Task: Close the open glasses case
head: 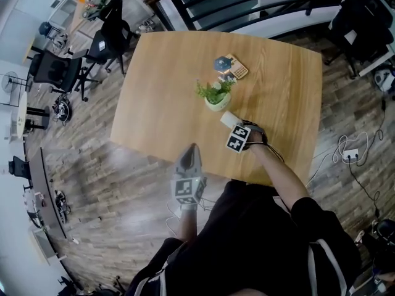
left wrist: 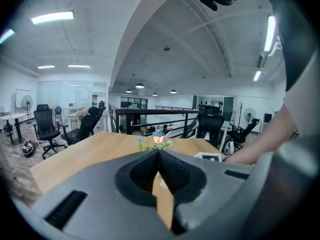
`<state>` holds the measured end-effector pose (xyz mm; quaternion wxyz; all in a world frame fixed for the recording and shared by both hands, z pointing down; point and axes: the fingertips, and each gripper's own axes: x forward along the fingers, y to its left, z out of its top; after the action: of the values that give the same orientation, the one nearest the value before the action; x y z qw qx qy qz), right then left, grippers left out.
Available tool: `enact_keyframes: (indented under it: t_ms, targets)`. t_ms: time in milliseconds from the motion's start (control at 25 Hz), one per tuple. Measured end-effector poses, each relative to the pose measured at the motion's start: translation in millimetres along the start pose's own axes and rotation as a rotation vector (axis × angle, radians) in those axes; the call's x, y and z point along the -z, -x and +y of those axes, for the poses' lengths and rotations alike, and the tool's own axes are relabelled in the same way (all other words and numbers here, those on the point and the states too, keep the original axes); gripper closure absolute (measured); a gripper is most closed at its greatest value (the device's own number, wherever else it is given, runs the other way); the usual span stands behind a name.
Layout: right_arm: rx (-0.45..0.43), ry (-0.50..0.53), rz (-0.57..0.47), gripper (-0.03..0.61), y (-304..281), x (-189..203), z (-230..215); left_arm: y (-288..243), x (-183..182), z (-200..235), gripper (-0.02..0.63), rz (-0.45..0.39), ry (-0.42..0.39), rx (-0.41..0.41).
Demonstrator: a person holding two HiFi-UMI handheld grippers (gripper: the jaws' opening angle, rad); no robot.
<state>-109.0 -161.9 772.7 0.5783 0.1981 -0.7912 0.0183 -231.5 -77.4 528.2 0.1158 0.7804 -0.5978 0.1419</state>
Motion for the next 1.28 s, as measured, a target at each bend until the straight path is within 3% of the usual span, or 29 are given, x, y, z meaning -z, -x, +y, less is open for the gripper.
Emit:
enact_keyframes:
  t_ms: [160, 240, 320, 440, 640, 800, 1040, 1280]
  targets:
    - [-0.173, -0.448, -0.306, 0.56, 29, 15, -14, -6, -4, 6, 0.615, 0.014, -0.014, -0.001]
    - [-0.142, -0.561, -0.442, 0.563, 61, 24, -35, -10, -8, 10, 0.615, 0.002, -0.025, -0.006]
    - [-0.074, -0.609, -0.584, 0.565, 102, 31, -57, -14, -14, 14, 0.615, -0.014, -0.034, -0.018]
    - [0.044, -0.62, -0.749, 0.566, 171, 44, -78, -17, -29, 19, 0.615, -0.051, -0.059, -0.051]
    - [0.3, -0.625, -0.911, 0.566, 278, 77, -100, -16, -51, 29, 0.615, -0.107, -0.083, -0.115]
    - [0.451, -0.584, -0.958, 0.566, 330, 88, -107, -15, -59, 29, 0.615, -0.139, -0.103, -0.127]
    - [0.529, -0.569, -0.973, 0.566, 352, 94, -115, -19, -64, 17, 0.615, -0.149, -0.122, -0.103]
    - [0.534, -0.57, -0.983, 0.566, 356, 95, -116, -21, -65, 9, 0.615, -0.15, -0.128, -0.09]
